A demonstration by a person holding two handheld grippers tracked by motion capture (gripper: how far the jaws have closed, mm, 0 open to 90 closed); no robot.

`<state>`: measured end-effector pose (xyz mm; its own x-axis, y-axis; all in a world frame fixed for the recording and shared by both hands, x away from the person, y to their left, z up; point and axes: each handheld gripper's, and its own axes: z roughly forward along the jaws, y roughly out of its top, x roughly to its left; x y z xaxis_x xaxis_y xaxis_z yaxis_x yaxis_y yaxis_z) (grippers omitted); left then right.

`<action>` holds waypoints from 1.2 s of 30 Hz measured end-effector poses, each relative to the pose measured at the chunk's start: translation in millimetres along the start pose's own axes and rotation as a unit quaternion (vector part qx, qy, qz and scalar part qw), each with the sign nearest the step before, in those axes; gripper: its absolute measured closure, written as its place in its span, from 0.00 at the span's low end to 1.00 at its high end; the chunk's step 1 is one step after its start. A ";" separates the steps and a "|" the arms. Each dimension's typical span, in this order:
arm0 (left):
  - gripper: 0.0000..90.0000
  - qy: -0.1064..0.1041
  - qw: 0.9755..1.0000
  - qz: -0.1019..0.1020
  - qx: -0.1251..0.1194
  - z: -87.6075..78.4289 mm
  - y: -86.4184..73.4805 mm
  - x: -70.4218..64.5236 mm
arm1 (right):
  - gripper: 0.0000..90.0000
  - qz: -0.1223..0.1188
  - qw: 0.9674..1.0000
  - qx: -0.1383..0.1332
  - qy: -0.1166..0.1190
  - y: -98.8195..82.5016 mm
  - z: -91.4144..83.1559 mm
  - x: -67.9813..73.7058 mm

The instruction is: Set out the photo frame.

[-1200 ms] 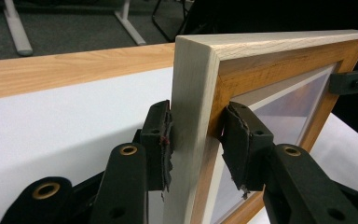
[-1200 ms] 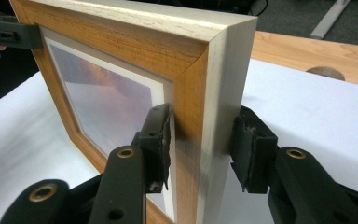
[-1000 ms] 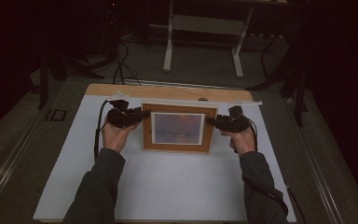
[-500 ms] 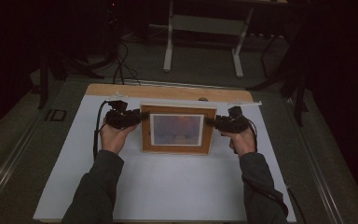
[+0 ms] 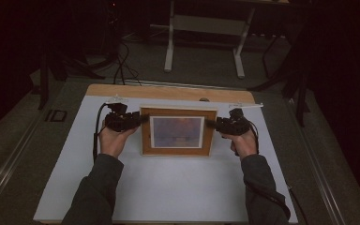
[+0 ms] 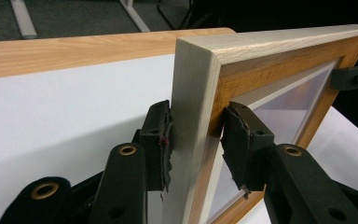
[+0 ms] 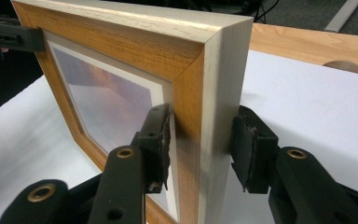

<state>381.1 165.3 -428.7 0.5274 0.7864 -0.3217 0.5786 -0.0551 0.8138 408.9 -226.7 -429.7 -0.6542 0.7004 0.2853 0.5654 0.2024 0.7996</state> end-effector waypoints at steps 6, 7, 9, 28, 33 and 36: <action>0.64 -0.007 1.000 0.001 -0.004 -2.5 -1.2 0.6 | 0.59 -0.011 1.000 0.004 -0.012 1.5 -0.7 1.1; 0.63 -0.008 1.000 -0.001 -0.004 -3.2 -1.6 0.9 | 0.58 -0.011 1.000 0.003 -0.013 1.5 -0.8 0.7; 0.62 -0.007 1.000 0.000 -0.006 -4.3 -2.2 1.6 | 0.56 -0.011 1.000 0.001 -0.015 0.9 -1.5 0.0; 0.57 -0.016 0.999 0.001 -0.047 -33.4 -12.1 16.4 | 0.55 -0.015 1.000 -0.020 0.002 -6.5 -20.9 -3.0; 0.57 0.004 0.999 0.002 -0.049 -38.5 -15.7 20.2 | 0.59 -0.013 1.000 -0.026 0.004 -7.9 -28.4 -3.9; 0.56 0.014 0.999 -0.002 -0.051 -42.3 -19.3 25.0 | 0.61 -0.014 1.000 -0.026 0.005 -10.2 -32.8 -4.8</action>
<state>356.8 212.0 -432.0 0.5061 0.8038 -0.3127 0.5144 0.0097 0.8575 389.8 -254.6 -421.9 -0.6746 0.6883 0.2666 0.5199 0.1867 0.8336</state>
